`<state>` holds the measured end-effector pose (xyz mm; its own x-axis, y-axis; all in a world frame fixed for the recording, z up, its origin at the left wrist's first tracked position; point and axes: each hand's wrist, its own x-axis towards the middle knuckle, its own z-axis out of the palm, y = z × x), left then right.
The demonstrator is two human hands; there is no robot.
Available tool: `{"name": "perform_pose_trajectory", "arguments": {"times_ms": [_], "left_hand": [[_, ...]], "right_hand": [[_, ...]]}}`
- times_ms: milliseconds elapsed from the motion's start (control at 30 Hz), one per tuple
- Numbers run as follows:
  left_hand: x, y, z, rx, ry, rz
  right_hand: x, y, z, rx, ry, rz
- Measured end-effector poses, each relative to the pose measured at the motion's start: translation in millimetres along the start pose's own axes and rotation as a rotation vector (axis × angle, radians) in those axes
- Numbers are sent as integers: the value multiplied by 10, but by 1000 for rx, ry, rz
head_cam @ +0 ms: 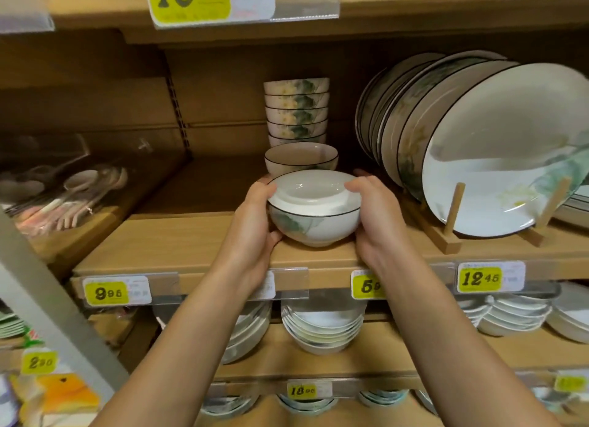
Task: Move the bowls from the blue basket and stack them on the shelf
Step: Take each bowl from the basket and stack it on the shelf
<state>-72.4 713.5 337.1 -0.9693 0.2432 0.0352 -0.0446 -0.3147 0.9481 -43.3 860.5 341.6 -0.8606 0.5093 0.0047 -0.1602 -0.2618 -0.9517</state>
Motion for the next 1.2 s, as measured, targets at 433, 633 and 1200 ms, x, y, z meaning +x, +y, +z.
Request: {"name": "perform_pose_trajectory", "arguments": {"times_ms": [433, 633, 1200], "left_hand": [[22, -42, -389, 17, -206, 28], [57, 82, -556, 71, -276, -17], [416, 719, -224, 92, -248, 351]], "right_hand": [[17, 19, -236, 121, -257, 51], [-42, -10, -485, 28, -393, 59], [246, -565, 16, 110, -492, -332]]}}
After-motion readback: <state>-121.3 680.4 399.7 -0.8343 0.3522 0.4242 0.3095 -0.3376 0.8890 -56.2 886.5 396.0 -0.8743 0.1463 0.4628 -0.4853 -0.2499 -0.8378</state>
